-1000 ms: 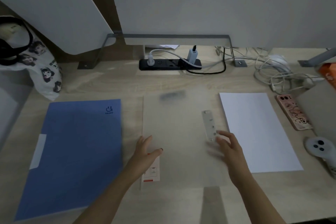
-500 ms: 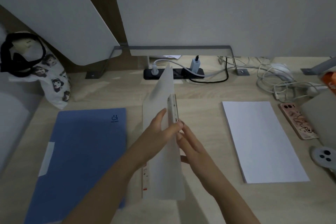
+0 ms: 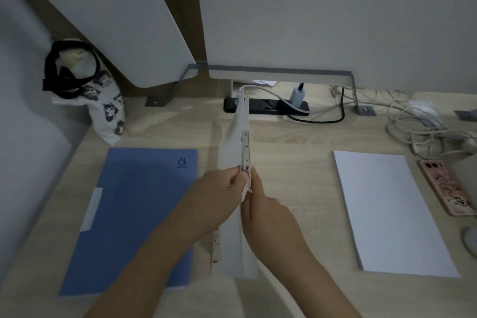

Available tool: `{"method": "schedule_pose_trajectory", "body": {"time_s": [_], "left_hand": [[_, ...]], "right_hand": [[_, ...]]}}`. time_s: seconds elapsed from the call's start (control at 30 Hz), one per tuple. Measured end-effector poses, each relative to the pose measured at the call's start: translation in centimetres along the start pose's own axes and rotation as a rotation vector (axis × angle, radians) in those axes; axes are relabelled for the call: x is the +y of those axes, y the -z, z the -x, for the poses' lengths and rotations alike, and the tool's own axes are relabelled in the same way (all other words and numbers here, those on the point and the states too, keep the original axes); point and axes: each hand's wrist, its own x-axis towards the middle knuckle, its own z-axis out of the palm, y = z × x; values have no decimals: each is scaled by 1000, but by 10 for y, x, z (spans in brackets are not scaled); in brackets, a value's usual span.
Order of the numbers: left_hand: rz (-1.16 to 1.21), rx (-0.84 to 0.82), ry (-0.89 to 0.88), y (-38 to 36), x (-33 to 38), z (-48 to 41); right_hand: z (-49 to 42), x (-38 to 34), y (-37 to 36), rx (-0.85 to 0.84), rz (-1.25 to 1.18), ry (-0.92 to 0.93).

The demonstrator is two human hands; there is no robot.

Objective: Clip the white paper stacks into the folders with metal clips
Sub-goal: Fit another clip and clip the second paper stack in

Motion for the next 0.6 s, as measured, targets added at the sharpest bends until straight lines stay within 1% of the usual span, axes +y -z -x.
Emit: {"method": "schedule_pose_trajectory", "body": {"time_s": [0.03,0.07,0.1,0.13,0.2,0.27,0.3,0.37,0.43,0.47,0.5,0.53,0.6], "left_hand": [[-238,46,-36,-4,2,0],[-444,130,-94,-8,5,3],[-608,224,-186,-14,3,4],[-693,327,-262,-16,3,5],[-665,334,-258,-12,11,11],[-694,363,-259,-9,5,7],[-701,358,-277,-6,4,8],[-642,364,-239,-1,1,12],[-589,350,-159,2,-14,10],[-557,354,-152,6,-17,12],[-546,360,-143,11,-21,14],[-523,380,-146,18,-23,15],[-442,395,-100,32,-33,15]], "right_hand": [[-1,-1,-4,3,92,-10],[-1,-1,-3,44,165,-12],[-1,-1,-5,133,228,2],[-1,-1,-7,222,316,10],[-3,2,-13,316,417,-34],[0,10,-10,384,465,-11],[4,17,-8,328,484,-24],[1,36,-7,151,460,-103],[-3,64,-7,-73,176,-271],[-6,80,-10,-113,-53,-352],[-7,89,-9,-102,-253,-419],[-9,101,-11,-67,-401,-472],[-13,123,-10,30,-588,-556]]}}
